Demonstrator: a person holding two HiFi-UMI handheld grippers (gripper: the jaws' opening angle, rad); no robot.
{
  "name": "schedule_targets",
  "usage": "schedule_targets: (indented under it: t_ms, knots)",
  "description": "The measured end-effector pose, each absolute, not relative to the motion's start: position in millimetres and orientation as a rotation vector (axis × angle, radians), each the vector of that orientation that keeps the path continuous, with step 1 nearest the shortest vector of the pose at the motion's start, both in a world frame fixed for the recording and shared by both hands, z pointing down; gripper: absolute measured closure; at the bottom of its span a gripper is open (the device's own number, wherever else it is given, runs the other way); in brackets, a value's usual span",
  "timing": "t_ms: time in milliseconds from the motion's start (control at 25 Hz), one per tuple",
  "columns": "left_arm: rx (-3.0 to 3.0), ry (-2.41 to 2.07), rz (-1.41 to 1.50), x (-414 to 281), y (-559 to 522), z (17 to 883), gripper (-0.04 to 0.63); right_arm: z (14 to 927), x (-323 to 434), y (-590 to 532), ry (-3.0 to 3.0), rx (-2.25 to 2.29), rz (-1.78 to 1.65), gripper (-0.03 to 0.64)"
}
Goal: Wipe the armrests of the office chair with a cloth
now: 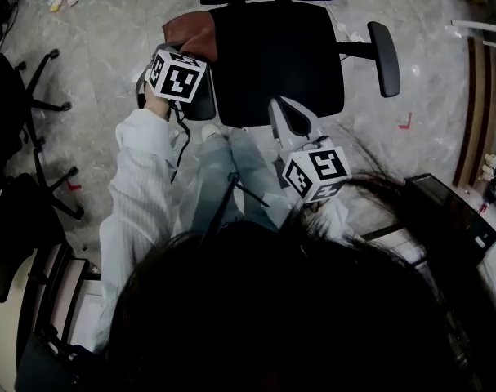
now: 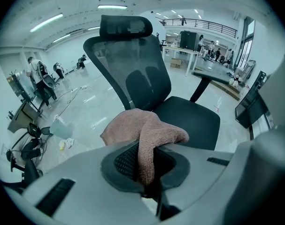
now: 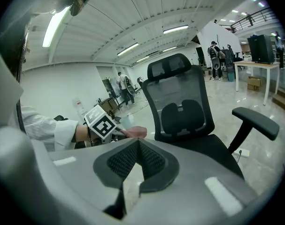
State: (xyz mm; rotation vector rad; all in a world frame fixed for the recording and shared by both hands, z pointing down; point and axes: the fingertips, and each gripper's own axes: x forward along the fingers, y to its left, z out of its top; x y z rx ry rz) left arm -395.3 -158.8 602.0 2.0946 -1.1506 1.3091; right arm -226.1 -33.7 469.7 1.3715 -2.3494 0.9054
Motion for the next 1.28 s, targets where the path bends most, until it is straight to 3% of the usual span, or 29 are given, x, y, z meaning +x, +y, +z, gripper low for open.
schedule_targets:
  t_ms: [920,1280]
  knots:
    - [2.125,-1.095,1.286,-377,33,570,0.571,419,-257,30,-2.482,1.335,0.788,0.616]
    - [2.116,-1.117,1.157,-382,47,562,0.571,400,-267,38,-2.520,1.324,0.736,0.616]
